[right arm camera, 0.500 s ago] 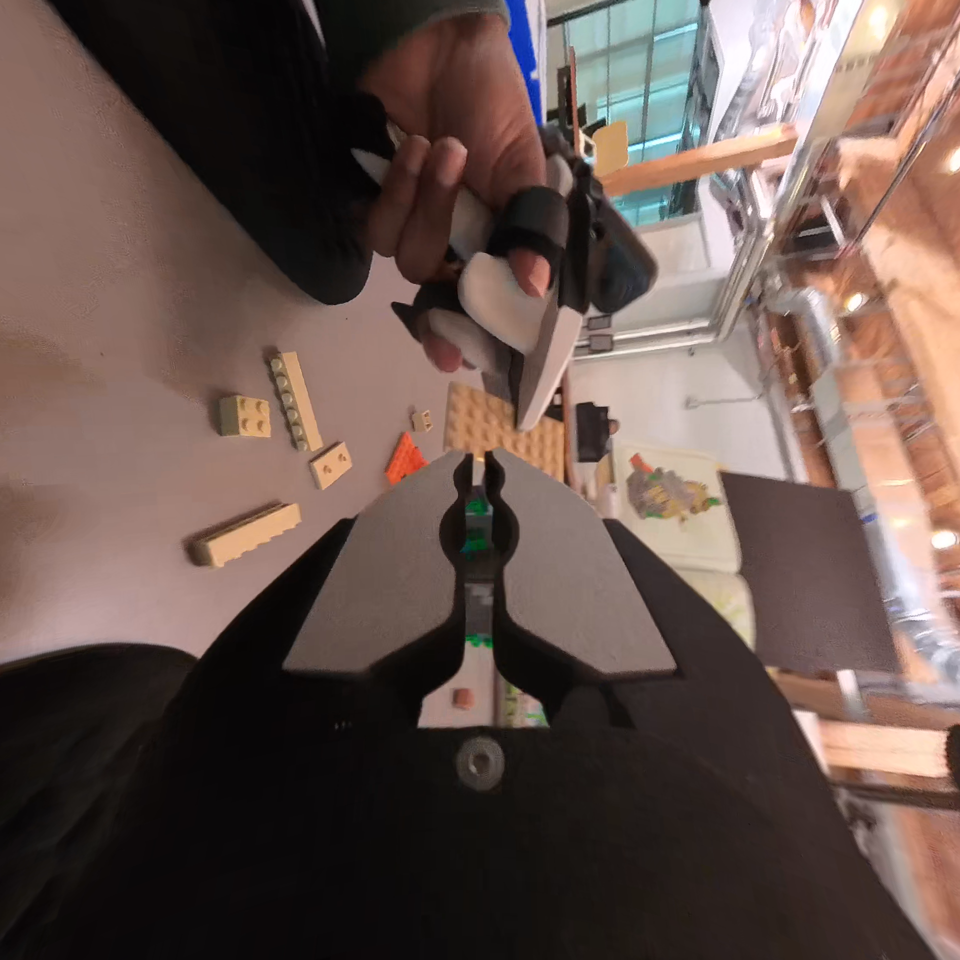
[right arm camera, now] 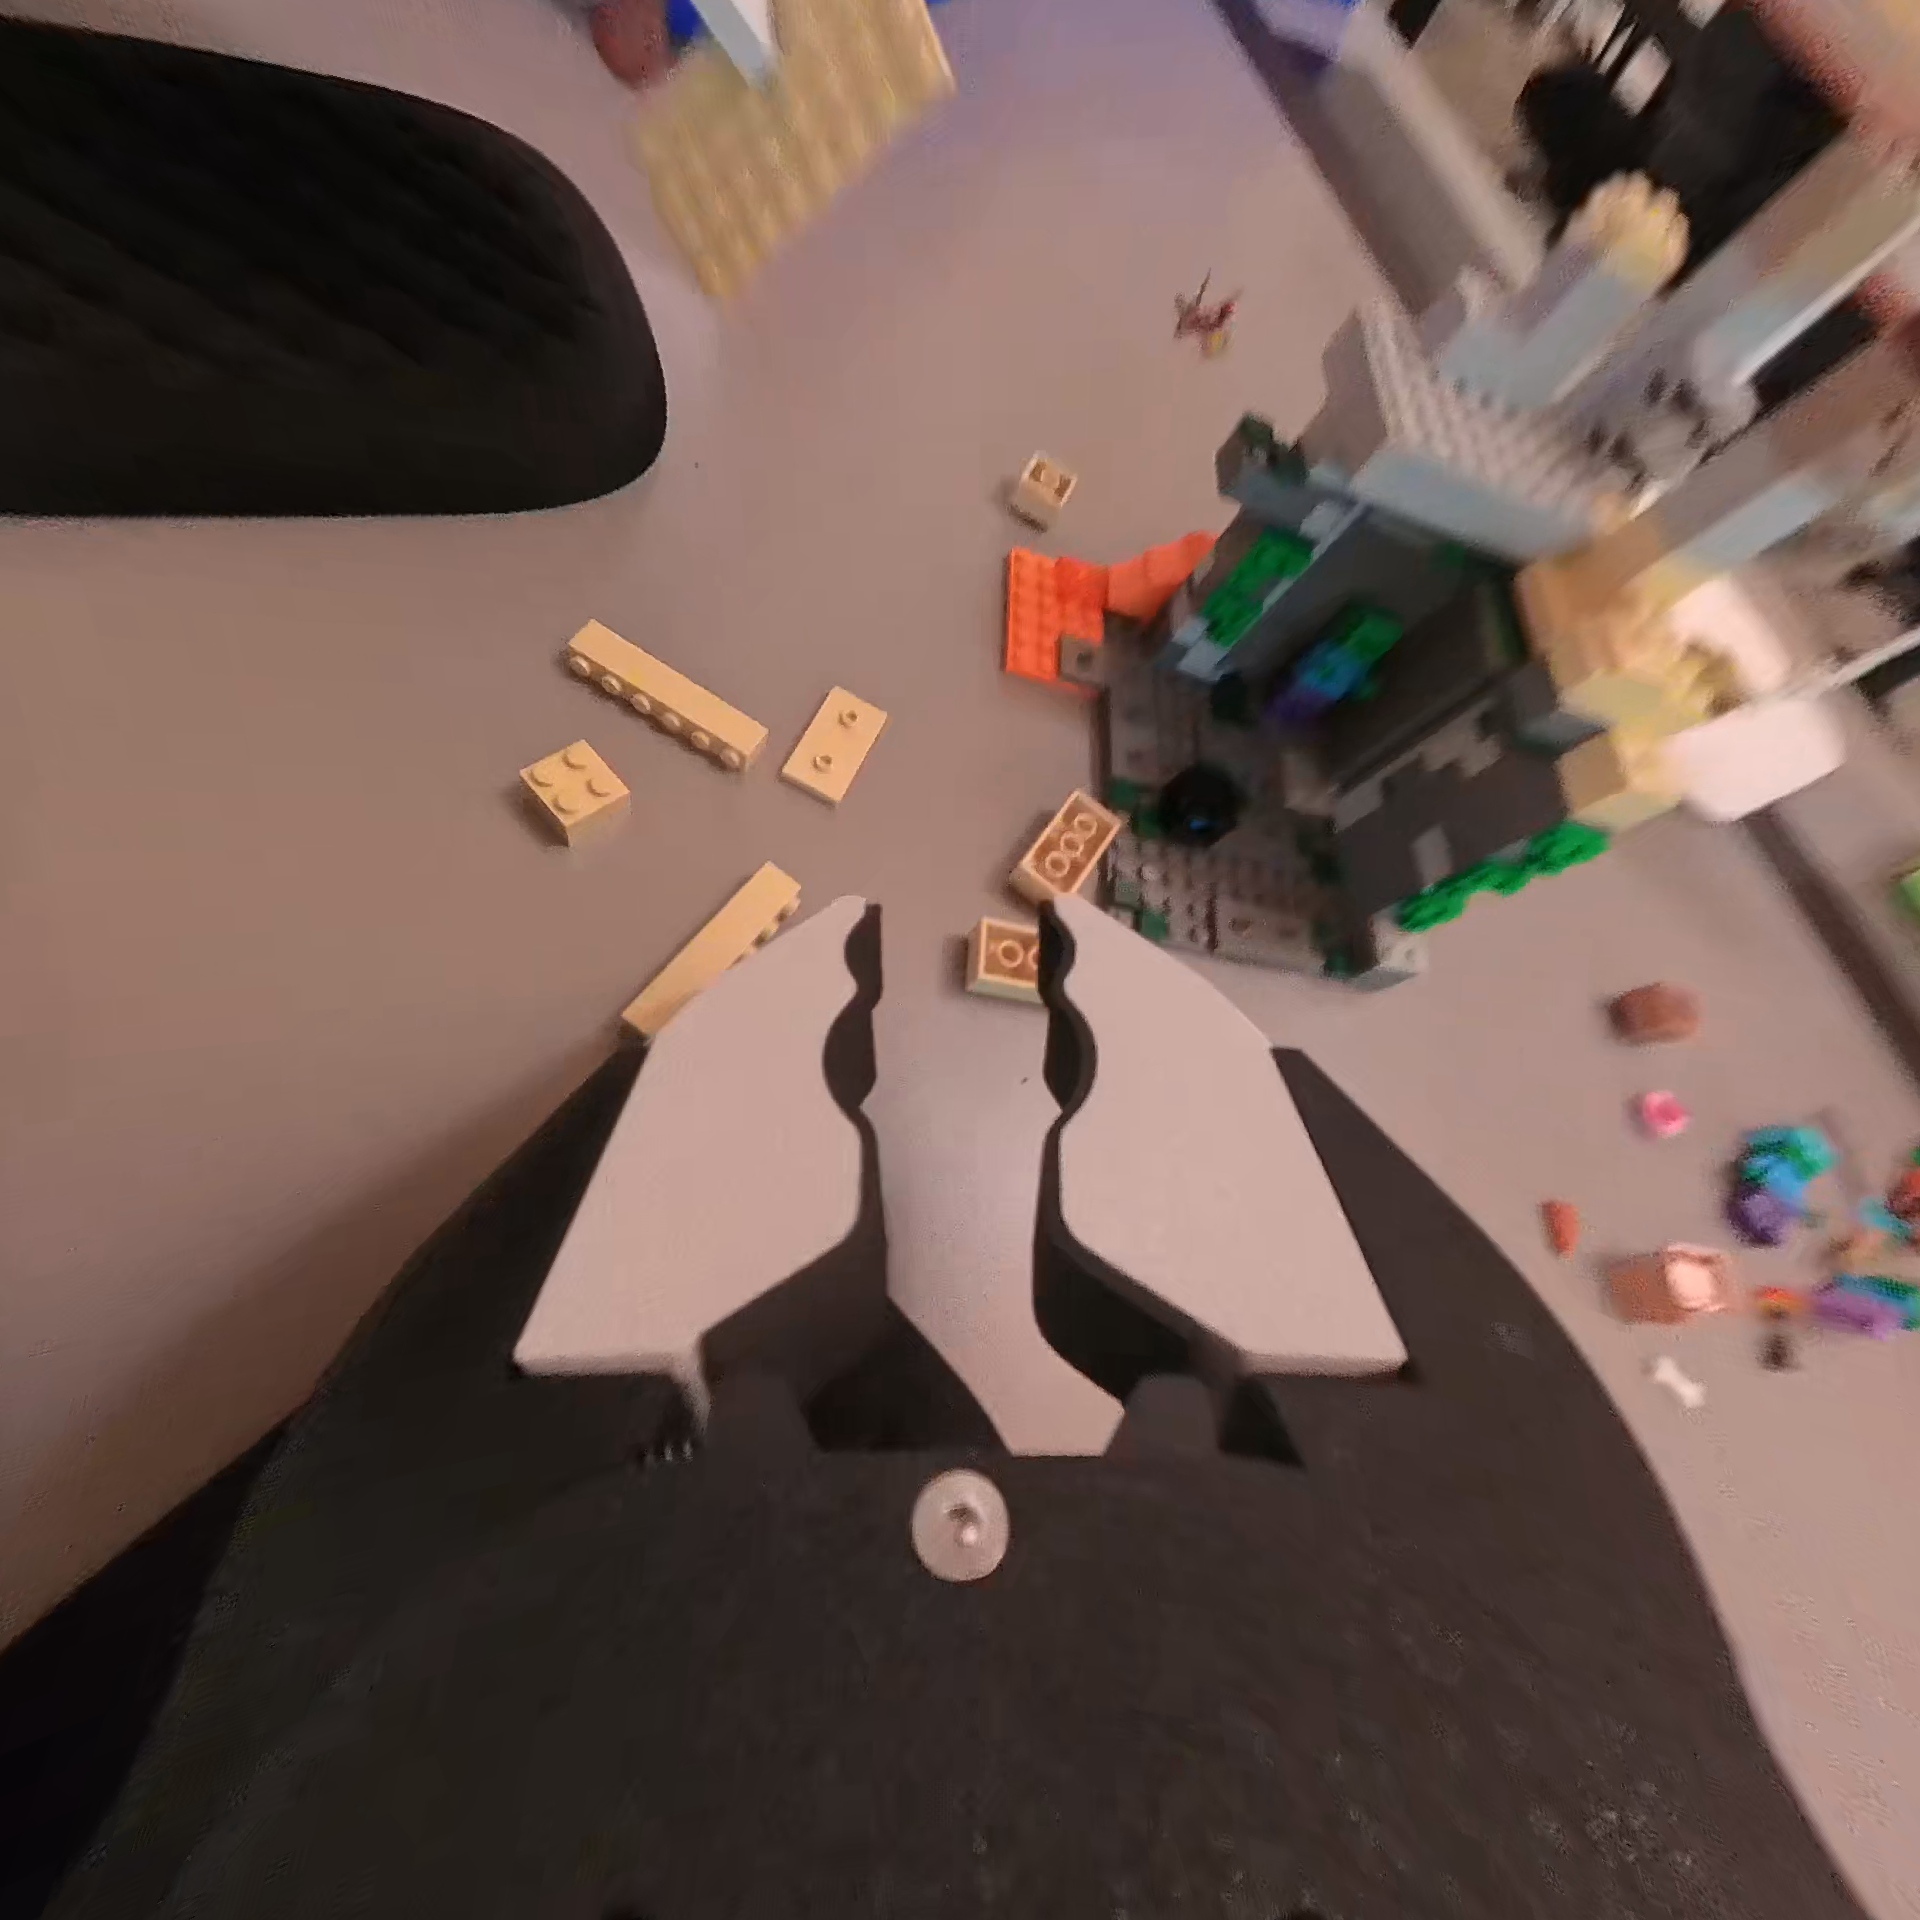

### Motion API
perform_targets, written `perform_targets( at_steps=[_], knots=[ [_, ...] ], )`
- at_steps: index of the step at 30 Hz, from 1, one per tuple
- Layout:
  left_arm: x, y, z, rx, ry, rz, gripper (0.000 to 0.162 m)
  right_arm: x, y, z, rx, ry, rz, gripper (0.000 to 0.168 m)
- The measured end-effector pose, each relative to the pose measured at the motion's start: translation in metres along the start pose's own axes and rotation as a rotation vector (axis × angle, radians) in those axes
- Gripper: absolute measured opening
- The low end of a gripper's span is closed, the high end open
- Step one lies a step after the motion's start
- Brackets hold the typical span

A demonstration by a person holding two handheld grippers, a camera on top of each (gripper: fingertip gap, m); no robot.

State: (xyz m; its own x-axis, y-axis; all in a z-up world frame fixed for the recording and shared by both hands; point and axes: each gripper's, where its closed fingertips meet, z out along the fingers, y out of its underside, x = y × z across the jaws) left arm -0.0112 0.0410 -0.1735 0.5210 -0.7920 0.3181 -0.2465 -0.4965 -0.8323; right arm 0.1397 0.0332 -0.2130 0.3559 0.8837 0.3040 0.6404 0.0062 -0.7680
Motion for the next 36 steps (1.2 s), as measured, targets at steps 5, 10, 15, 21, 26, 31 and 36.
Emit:
perform_targets(
  at_steps=[5,10,15,21,26,31,36],
  knots=[
    [-0.035,0.002,-0.057,-0.096,-0.243,0.123,0.005,0.014,0.023,0.008,-0.103,-0.068,0.167,0.040],
    [-0.093,0.012,-0.127,-0.288,-0.532,0.187,0.005,0.020,0.034,0.022,-0.194,-0.126,0.238,0.048],
    [-0.139,0.043,-0.157,-0.516,-0.650,0.151,0.005,0.019,0.038,0.040,-0.298,-0.139,0.194,0.049],
    [-0.144,0.047,-0.154,-0.525,-0.653,0.170,0.023,0.017,0.040,0.042,-0.352,-0.169,0.162,0.034],
    [-0.099,0.008,-0.137,-0.308,-0.539,0.217,0.022,0.000,0.004,0.034,-0.174,-0.222,0.075,0.033],
    [-0.004,-0.006,-0.068,-0.122,-0.075,0.137,0.022,-0.027,-0.056,0.028,0.095,-0.203,-0.130,0.034],
    [0.056,-0.005,-0.007,-0.004,0.278,-0.164,0.032,-0.054,-0.104,0.020,0.274,-0.104,-0.375,0.034]
  ],
)
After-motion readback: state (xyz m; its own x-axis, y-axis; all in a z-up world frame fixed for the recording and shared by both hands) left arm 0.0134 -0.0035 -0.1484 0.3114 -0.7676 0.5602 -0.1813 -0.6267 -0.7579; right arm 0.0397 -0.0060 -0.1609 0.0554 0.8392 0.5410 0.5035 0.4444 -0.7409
